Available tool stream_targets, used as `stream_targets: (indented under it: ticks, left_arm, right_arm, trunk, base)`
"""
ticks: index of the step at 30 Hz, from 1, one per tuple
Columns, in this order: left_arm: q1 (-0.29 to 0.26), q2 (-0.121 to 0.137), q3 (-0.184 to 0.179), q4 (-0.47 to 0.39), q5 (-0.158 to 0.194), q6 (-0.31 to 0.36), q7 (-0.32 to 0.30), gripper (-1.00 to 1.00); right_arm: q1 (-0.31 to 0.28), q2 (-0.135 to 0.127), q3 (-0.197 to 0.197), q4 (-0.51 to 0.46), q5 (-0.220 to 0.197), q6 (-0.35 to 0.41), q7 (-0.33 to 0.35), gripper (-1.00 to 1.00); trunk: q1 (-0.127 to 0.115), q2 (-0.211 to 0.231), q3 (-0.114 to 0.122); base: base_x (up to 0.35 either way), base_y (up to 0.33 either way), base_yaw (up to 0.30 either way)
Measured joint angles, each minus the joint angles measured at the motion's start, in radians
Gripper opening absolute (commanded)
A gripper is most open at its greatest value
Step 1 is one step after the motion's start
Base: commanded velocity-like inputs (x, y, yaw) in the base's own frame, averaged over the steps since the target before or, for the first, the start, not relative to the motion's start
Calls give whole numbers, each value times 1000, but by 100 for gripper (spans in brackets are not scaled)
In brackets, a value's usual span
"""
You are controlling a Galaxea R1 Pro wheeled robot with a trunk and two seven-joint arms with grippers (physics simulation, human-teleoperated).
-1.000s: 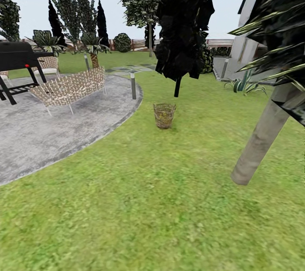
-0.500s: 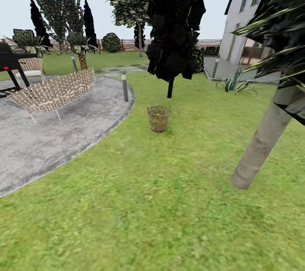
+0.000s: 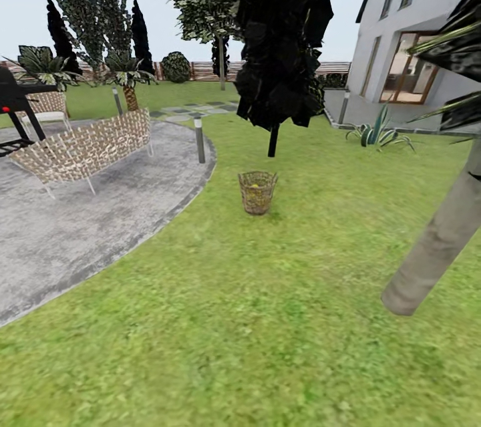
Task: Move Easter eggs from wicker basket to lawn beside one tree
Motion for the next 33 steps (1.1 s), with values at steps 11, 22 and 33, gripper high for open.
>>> stream_targets:
  ticks: [11, 22, 33]
  left_arm:
    - [0, 0, 0, 0, 0, 0, 0, 100]
    - [0, 0, 0, 0, 0, 0, 0, 100]
    - [0, 0, 0, 0, 0, 0, 0, 100]
  right_arm:
    - [0, 0, 0, 0, 1, 0, 0, 100]
    - [0, -1, 0, 0, 1, 0, 0, 100]
    - [0, -1, 0, 0, 0, 0, 0, 100]
  trunk:
    - [0, 0, 0]
    - [0, 0, 0]
    - [0, 0, 0]
  base:
    - [309, 178, -133]
    - [309, 178, -278]
    - [309, 178, -67]
